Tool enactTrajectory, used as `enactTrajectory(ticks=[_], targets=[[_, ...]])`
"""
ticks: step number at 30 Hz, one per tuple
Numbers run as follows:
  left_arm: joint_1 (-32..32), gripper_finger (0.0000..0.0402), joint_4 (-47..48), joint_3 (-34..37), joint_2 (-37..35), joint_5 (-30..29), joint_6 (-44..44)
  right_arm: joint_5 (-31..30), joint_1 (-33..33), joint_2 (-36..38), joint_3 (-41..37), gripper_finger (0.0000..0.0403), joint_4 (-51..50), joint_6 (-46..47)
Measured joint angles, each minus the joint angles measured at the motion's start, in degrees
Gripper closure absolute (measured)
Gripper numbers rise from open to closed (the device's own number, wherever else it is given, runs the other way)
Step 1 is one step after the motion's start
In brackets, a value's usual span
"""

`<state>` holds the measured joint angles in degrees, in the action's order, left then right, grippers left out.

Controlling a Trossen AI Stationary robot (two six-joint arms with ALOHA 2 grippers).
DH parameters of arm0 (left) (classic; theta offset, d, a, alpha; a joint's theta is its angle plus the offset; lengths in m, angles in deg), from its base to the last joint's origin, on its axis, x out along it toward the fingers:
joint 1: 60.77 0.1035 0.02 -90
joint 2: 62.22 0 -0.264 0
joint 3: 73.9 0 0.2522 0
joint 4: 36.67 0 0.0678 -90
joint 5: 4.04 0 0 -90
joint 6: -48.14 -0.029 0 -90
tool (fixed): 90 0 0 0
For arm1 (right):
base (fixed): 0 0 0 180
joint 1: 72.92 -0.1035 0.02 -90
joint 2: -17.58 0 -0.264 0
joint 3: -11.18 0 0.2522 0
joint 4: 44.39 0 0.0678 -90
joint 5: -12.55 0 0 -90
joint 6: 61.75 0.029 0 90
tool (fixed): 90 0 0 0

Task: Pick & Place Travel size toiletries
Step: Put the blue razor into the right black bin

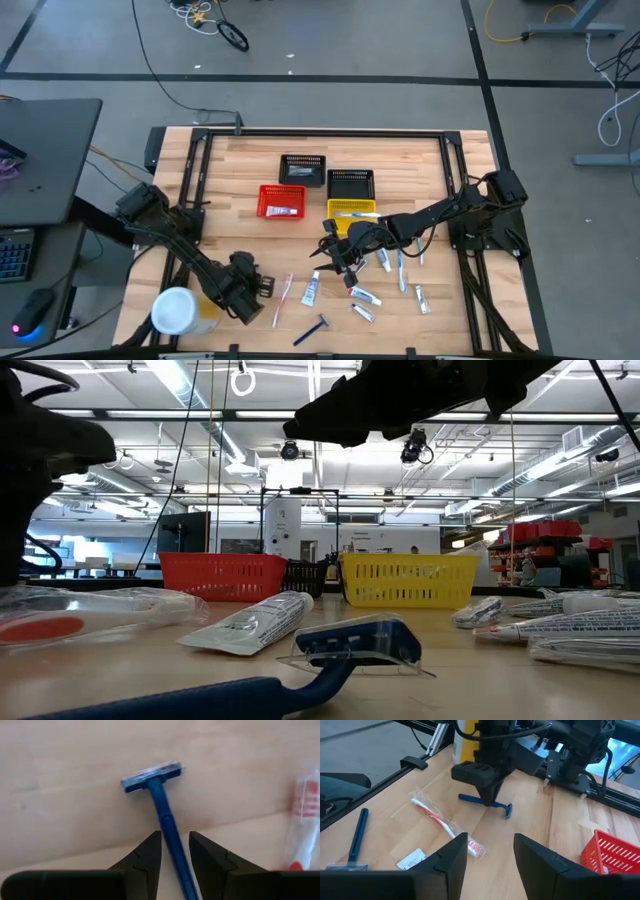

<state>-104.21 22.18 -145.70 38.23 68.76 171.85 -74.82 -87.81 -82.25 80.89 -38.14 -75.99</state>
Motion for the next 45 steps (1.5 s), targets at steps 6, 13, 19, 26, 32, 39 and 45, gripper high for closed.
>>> enactTrajectory(ticks=[6, 13, 19, 26, 32, 39, 45], targets=[[0.2, 0.0295, 0.1, 1.1, 0.0, -2.0, -0.1, 0.0, 0.0, 0.0, 0.0, 0.0233, 0.0, 0.0], [0.1, 0.0295, 0.4, 3.3, -0.1, -1.2, 0.0, 0.0, 0.0, 0.0, 0.0, 0.0233, 0.0, 0.0], [0.1, 0.0327, 0.5, 3.4, -0.1, -1.3, -1.4, 0.0, 0.0, 0.0, 0.0, 0.0233, 0.0, 0.0], [0.2, 0.0358, 0.3, 3.5, -0.1, -5.2, -2.9, 0.0, 0.0, 0.0, 0.0, 0.0233, 0.0, 0.0], [0.2, 0.0339, 0.5, 1.9, -0.1, -16.9, -4.5, 0.0, 0.3, 0.0, 0.0, 0.0233, 0.0, 0.3], [3.5, 0.0360, 2.9, -1.6, -4.2, -32.0, -17.4, -2.7, 1.4, 1.6, 0.0, 0.0233, -4.4, 2.6], [9.5, 0.0344, 1.6, -2.3, -11.9, -40.1, -35.3, -14.4, 1.3, 14.2, 0.0, 0.0233, -18.3, -1.6]])
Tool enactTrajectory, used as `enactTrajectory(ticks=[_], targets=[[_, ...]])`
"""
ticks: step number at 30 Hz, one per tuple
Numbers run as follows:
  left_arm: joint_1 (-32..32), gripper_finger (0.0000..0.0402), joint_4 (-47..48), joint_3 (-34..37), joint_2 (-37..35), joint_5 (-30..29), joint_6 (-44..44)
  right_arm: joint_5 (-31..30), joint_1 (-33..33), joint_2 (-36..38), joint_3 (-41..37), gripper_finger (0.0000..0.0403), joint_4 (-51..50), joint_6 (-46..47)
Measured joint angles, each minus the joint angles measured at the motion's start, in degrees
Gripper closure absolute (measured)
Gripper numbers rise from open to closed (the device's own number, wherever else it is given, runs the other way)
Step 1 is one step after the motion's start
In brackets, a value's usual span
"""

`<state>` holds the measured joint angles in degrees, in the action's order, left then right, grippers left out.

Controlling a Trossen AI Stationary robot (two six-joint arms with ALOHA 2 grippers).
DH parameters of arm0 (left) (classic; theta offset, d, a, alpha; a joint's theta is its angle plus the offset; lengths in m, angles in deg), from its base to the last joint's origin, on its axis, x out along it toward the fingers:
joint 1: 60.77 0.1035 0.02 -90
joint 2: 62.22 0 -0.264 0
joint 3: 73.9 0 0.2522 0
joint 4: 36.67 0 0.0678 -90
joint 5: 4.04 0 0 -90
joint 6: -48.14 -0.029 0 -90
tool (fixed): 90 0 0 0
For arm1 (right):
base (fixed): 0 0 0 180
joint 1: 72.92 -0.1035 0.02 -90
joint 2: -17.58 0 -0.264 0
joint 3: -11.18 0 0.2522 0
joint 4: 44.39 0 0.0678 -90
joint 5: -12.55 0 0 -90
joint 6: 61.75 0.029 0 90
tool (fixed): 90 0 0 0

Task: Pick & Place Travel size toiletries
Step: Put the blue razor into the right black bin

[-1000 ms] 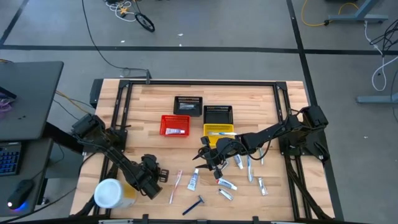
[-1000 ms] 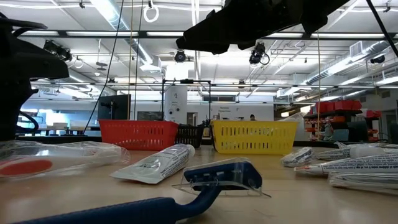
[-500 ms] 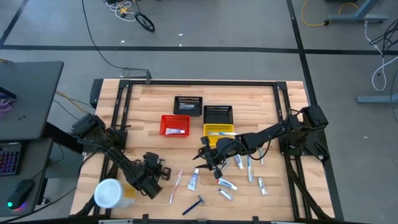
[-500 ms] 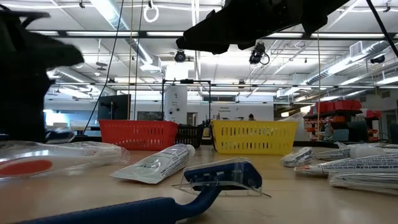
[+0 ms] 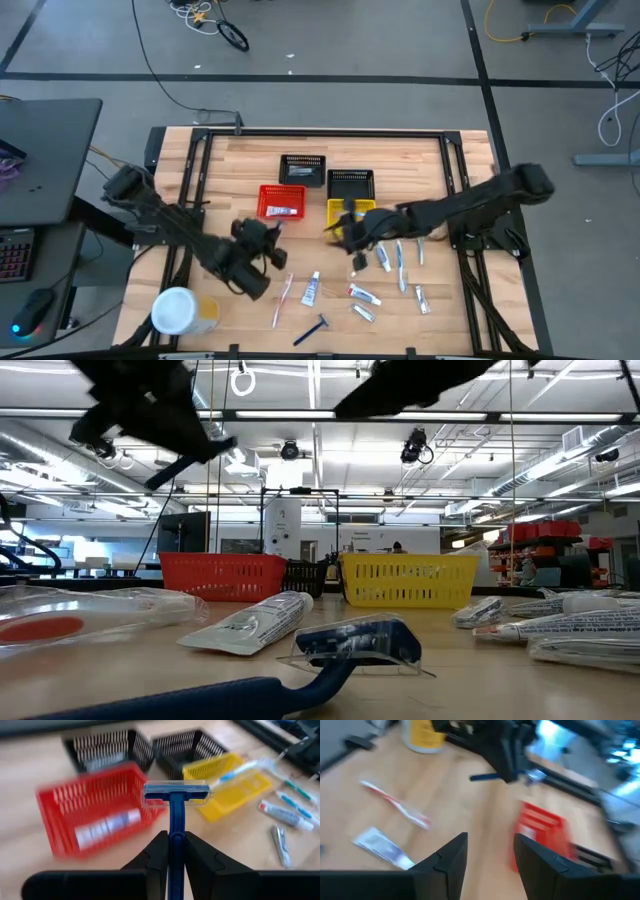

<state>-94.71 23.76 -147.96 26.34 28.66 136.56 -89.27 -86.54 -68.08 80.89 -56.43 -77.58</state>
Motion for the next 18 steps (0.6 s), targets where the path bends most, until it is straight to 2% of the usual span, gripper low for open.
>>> enactTrajectory(ticks=[4, 7, 9, 12, 16, 18], targets=[[5.3, 0.0350, -7.6, 0.0, -3.7, -0.8, -17.6, -6.5, 1.5, 8.6, 0.0, 0.0233, -9.0, 2.1], [9.2, 0.0356, -18.3, 0.0, -4.9, 0.0, -33.3, -2.9, 5.0, 11.7, -4.2, 0.0233, -7.8, 4.4], [11.6, 0.0354, -26.8, 0.0, -4.9, 2.7, -44.8, 3.7, 7.6, 11.8, -9.8, 0.0233, 0.3, 4.4], [15.2, 0.0349, -38.7, 0.1, -5.0, 9.8, -58.4, 14.6, 11.6, 10.2, -19.0, 0.0233, 22.3, 4.6], [19.2, 0.0352, -48.8, 0.1, -5.1, 17.5, -68.5, 22.9, 15.3, 6.1, -27.5, 0.0233, 48.1, 12.4], [20.8, 0.0354, -52.2, 0.1, -5.1, 20.5, -72.5, 25.7, 16.0, 4.1, -28.7, 0.0233, 56.4, 15.5]])
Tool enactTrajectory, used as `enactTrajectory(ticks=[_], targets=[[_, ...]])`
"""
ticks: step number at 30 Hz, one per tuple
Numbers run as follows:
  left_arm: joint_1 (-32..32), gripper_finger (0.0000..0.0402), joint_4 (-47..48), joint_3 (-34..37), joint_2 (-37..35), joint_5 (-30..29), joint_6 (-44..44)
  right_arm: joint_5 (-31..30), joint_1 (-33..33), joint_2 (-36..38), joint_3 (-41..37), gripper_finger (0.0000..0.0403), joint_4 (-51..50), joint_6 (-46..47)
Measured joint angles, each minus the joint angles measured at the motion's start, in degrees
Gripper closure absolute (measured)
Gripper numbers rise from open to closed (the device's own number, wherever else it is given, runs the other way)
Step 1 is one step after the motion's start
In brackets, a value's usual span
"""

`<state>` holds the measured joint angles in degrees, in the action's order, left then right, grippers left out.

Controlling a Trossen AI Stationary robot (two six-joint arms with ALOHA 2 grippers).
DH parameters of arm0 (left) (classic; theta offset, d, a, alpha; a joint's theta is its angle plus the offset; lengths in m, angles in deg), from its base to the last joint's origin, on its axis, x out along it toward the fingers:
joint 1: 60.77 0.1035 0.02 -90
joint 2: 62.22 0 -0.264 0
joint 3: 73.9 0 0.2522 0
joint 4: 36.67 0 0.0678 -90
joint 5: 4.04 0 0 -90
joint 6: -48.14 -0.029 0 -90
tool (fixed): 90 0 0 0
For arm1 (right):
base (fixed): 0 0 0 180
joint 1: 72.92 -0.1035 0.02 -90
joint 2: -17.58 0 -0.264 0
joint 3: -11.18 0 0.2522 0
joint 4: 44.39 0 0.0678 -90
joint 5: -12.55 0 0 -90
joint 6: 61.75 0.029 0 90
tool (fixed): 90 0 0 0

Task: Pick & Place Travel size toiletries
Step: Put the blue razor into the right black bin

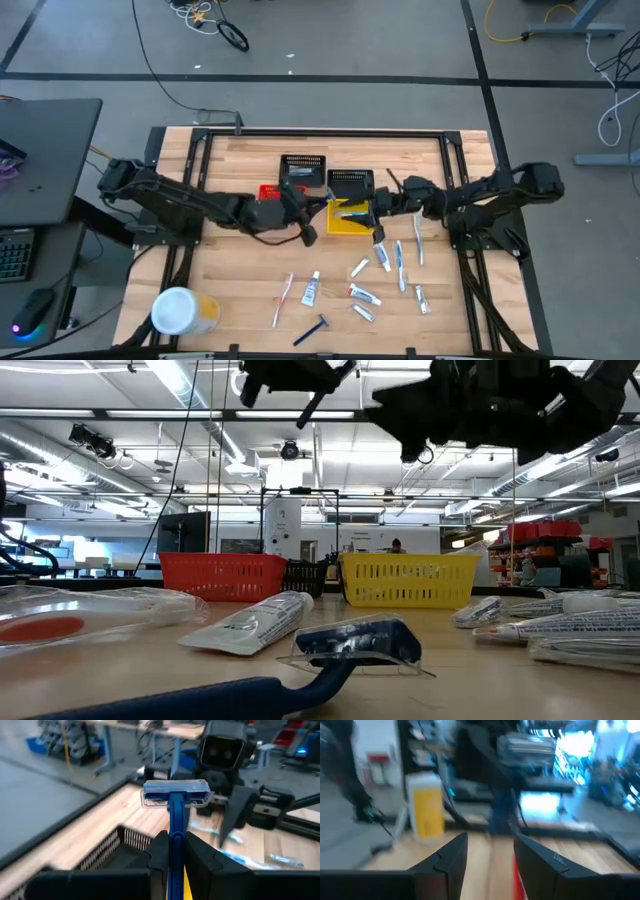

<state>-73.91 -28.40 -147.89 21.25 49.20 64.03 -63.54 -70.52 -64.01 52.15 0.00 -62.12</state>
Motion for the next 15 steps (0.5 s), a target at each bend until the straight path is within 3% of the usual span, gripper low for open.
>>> enactTrajectory(ticks=[5, 15], targets=[[2.6, 0.0349, -2.3, 0.0, 0.0, 3.8, -1.5, 1.3, 0.1, -5.8, 2.4, 0.0233, 6.6, 0.6], [1.8, 0.0350, -1.6, 0.0, 0.0, 3.4, -2.8, 1.3, 0.2, -13.4, 10.9, 0.0233, 4.4, 2.6]])
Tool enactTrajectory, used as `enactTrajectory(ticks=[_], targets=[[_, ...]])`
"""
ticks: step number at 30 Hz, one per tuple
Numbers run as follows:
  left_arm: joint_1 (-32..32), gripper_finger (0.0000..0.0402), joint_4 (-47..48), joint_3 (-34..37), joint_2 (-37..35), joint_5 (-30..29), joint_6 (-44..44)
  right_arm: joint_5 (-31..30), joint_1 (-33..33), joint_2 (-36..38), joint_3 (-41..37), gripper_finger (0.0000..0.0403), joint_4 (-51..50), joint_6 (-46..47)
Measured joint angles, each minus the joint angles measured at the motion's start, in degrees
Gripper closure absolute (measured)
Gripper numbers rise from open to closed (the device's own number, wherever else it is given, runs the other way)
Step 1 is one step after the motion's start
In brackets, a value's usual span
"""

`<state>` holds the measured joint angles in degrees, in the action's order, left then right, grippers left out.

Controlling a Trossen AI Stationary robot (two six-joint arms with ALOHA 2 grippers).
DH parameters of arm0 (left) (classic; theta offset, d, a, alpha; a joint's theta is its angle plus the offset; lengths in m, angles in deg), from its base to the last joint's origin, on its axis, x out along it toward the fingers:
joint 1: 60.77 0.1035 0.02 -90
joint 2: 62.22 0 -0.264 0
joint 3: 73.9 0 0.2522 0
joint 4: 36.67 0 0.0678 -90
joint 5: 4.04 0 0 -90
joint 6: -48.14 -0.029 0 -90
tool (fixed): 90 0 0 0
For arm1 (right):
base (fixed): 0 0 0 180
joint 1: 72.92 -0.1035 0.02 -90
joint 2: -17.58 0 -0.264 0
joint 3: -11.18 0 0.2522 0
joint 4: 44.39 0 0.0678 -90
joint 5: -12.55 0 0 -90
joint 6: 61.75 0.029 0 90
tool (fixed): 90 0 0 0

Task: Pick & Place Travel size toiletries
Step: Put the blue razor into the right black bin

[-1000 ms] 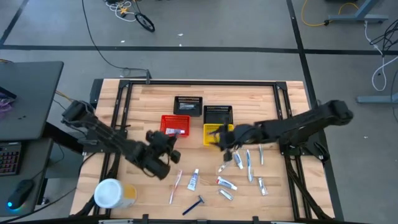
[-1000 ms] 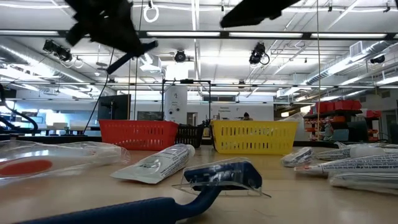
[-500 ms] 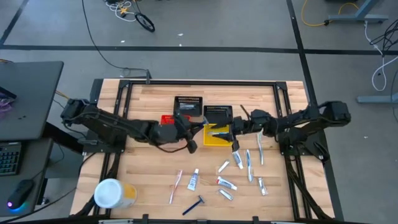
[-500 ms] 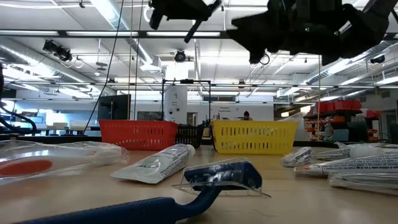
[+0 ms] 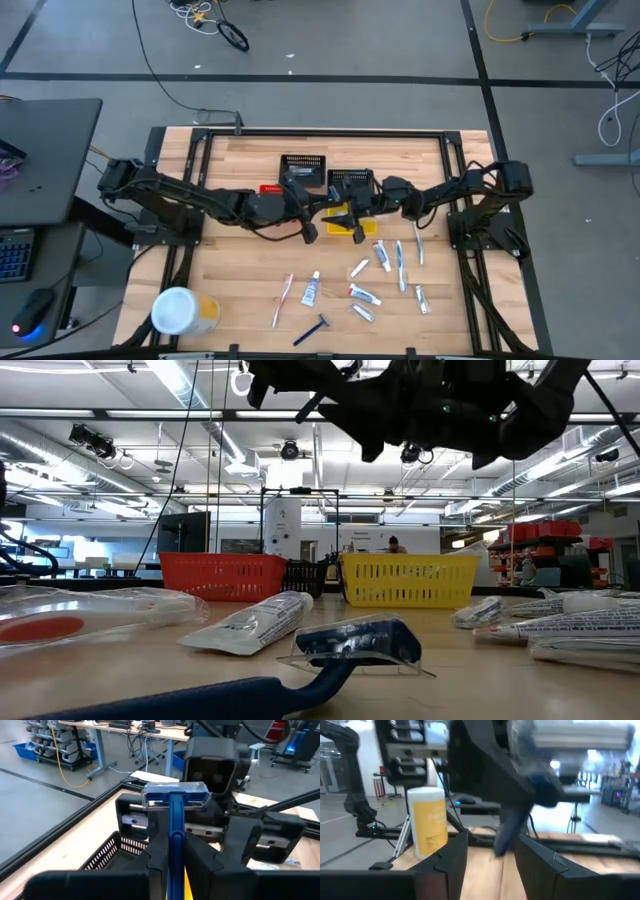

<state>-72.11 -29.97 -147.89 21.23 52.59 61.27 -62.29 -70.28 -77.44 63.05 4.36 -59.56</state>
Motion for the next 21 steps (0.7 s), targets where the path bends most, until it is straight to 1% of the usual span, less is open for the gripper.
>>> enactTrajectory(ticks=[4, 7, 8, 13, 18, 21], targets=[[-0.8, 0.0350, 0.0, 0.0, 0.0, -0.1, -0.1, -1.0, 0.0, -0.1, -0.3, 0.0233, -2.0, 0.4], [-1.0, 0.0352, -0.1, 0.0, 0.0, 0.2, 0.0, -7.0, 0.0, -0.1, -0.3, 0.0233, -1.4, 0.4], [-1.0, 0.0352, -0.1, 0.0, 0.0, 0.2, 0.1, -7.8, 0.0, -0.1, -0.3, 0.0233, -0.8, 0.5], [-0.7, 0.0350, -0.3, 0.0, 0.0, 0.3, 0.5, -2.3, 0.1, -0.1, -0.3, 0.0233, 2.7, 2.0], [-0.4, 0.0353, -0.3, 0.0, 0.1, 0.1, 0.4, -2.2, -0.1, -0.2, 1.0, 0.0233, 2.7, 3.4], [-0.5, 0.0351, -0.3, 0.0, 0.1, 0.1, 0.3, 1.6, -0.1, -0.7, 3.4, 0.0233, 0.6, 4.0]])
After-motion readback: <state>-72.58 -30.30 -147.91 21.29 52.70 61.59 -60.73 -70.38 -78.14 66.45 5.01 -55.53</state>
